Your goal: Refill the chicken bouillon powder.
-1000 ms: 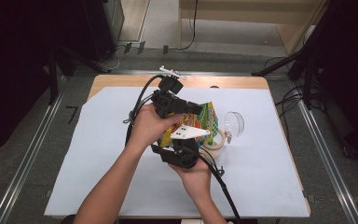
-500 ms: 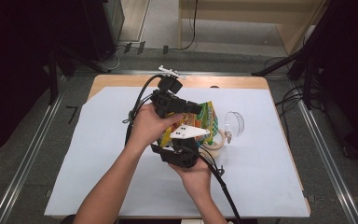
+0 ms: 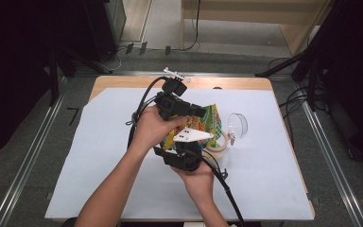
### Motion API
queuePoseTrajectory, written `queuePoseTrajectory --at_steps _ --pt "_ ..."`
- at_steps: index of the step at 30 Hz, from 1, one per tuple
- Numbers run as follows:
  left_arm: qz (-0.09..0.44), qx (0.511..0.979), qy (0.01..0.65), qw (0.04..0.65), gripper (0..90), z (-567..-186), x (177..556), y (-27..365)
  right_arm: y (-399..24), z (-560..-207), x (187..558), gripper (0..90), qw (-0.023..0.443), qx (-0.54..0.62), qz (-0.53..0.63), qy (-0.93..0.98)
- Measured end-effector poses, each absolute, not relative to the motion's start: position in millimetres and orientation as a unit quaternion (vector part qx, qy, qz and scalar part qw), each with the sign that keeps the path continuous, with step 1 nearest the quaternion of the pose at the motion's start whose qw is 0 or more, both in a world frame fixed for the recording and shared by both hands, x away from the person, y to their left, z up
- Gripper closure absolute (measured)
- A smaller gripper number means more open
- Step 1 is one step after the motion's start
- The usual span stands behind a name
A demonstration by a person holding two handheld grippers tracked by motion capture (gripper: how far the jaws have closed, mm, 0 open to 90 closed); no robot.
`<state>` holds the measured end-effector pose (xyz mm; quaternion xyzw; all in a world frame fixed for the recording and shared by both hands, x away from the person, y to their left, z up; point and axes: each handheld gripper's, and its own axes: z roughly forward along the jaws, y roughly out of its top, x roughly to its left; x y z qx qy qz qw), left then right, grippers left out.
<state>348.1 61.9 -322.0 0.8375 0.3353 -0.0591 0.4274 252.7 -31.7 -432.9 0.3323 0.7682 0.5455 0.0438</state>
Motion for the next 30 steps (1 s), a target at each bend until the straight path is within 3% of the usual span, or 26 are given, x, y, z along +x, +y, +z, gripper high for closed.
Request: queuePoseTrajectory --at_steps 30 --pt "-0.062 0.836 0.334 0.431 79.1 -319.9 347.3 63.6 -31.5 -429.0 251.0 69.3 0.044 0.33 0.546 0.769"
